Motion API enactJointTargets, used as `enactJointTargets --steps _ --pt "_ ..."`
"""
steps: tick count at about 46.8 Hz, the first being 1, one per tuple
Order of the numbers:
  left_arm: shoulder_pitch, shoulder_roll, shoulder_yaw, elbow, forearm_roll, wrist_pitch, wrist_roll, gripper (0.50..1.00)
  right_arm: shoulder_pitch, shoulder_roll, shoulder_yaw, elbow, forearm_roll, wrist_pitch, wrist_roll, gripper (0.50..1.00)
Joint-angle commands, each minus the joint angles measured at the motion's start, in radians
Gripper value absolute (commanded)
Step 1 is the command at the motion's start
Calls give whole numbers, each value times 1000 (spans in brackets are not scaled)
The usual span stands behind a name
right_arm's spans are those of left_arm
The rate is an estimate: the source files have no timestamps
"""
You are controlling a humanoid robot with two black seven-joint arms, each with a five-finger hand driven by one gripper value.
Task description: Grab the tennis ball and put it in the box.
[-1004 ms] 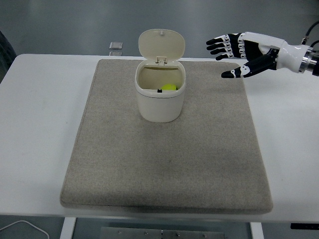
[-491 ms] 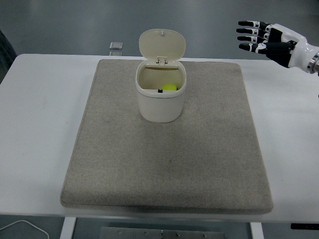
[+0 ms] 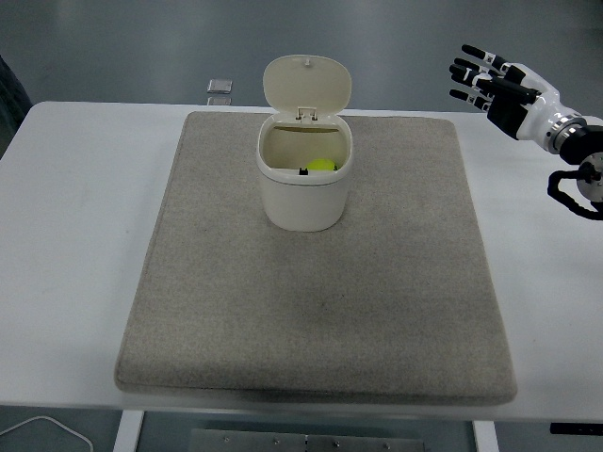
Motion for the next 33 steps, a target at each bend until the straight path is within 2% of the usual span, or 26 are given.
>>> enactJointTargets --steps 1,10,14,26,33 --pt "0 0 1 0 -1 1 0 990 -2 3 0 -6 0 2 0 897" --pt "0 0 1 0 -1 0 0 990 -9 19 0 -37 0 5 0 899" --pt "0 0 0 0 -1 1 0 992 -9 22 0 -40 0 5 0 926" --pt "0 0 0 0 0 0 0 992 -20 37 1 -40 2 3 3 926" --pt "0 0 1 0 0 0 0 992 -22 42 32 -40 0 5 22 926"
